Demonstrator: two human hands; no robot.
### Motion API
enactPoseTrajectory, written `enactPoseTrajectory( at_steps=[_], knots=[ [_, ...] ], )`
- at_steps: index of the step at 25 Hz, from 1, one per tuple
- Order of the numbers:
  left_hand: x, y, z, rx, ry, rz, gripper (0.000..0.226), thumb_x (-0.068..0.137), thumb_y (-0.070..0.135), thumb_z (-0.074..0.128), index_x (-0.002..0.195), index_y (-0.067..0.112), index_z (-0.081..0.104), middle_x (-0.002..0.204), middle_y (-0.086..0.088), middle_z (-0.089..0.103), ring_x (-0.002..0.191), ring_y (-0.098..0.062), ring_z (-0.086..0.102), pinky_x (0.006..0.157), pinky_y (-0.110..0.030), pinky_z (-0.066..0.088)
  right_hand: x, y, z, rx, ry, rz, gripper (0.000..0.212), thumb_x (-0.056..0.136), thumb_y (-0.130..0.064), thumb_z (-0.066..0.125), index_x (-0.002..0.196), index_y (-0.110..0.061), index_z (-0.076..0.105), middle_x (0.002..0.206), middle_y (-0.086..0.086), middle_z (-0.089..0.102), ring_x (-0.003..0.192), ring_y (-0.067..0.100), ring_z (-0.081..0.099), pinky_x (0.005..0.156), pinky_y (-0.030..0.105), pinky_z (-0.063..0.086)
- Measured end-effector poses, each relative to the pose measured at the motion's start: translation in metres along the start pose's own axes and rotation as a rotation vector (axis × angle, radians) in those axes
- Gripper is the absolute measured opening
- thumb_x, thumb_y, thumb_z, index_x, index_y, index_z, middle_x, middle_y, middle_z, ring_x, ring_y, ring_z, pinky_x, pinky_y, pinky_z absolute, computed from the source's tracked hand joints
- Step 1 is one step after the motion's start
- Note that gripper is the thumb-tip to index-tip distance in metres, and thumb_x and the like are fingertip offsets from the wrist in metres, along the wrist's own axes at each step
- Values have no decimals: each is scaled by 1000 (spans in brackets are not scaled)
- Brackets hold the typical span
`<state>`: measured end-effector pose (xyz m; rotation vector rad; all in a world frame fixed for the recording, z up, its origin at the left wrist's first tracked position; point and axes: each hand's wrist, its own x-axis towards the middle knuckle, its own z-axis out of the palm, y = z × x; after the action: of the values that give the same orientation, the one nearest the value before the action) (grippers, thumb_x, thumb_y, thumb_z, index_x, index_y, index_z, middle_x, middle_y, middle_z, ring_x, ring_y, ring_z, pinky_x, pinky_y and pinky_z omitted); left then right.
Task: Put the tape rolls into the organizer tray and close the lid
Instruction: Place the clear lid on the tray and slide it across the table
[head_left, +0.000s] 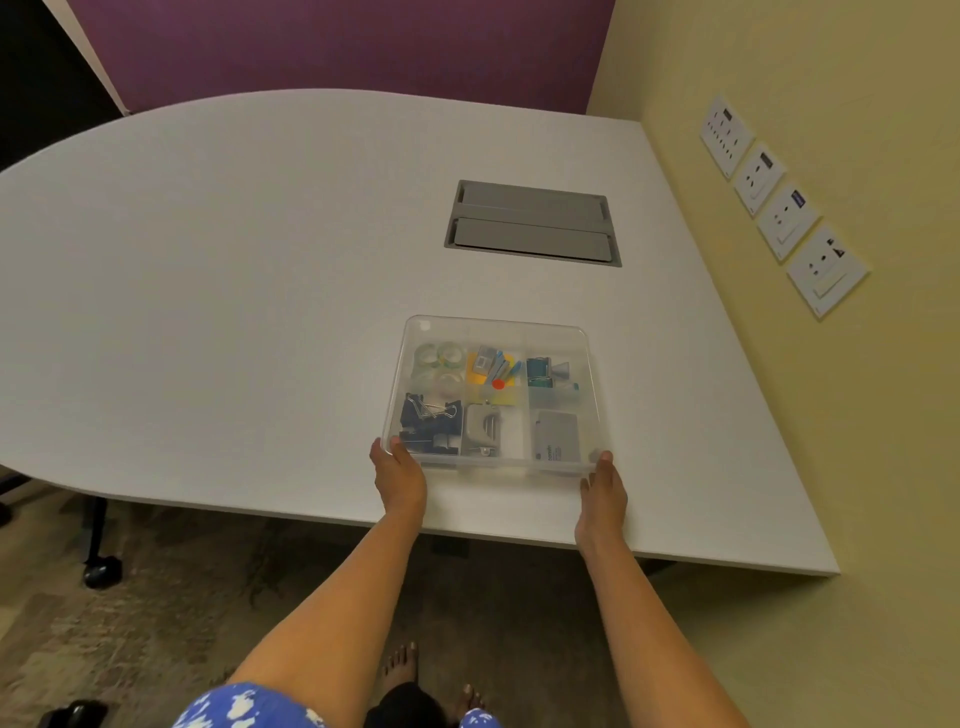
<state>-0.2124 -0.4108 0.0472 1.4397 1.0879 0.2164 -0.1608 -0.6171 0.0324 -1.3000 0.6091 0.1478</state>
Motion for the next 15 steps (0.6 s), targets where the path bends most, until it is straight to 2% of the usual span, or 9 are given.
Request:
enactPoseTrajectory(
  at_steps=[3, 5, 9, 12, 15],
  knots=[
    [-1, 6, -3, -1, 6, -75, 47, 104, 32, 23, 144, 9, 29, 148, -18, 38, 135, -37, 38, 112, -45, 31, -1, -8, 1, 64, 1, 28, 42, 102, -26, 41, 140, -8, 43, 131, 6, 52, 127, 23, 47, 113, 36, 36],
    [1, 7, -5, 52, 3, -79, 47, 104, 33, 22, 142, 8, 32, 146, -18, 41, 133, -37, 40, 111, -45, 33, 0, -9, 2, -10, 9, 12, 39, 103, -25, 38, 138, -9, 46, 119, 1, 52, 120, 22, 50, 107, 34, 40],
    [4, 12, -5, 120, 25, -78, 46, 103, 33, 24, 140, 7, 35, 144, -17, 44, 131, -37, 42, 110, -46, 34, 1, -10, 5, -225, 72, -59, 35, 103, -25, 35, 129, -9, 53, 108, -1, 52, 103, 19, 52, 90, 28, 46],
    [7, 12, -6, 134, 33, -74, 45, 103, 32, 25, 139, 6, 37, 143, -17, 45, 130, -38, 43, 109, -46, 35, 5, -9, 7, -270, 93, -83, 36, 104, -25, 33, 128, -9, 54, 108, 0, 53, 101, 18, 51, 89, 29, 47],
    [7, 10, -5, 109, 46, -68, 44, 103, 31, 26, 138, 6, 38, 141, -18, 46, 129, -38, 44, 108, -45, 37, 7, -10, 6, -302, 107, -89, 37, 103, -27, 33, 128, -11, 54, 117, 5, 57, 102, 18, 51, 88, 28, 42]
  ],
)
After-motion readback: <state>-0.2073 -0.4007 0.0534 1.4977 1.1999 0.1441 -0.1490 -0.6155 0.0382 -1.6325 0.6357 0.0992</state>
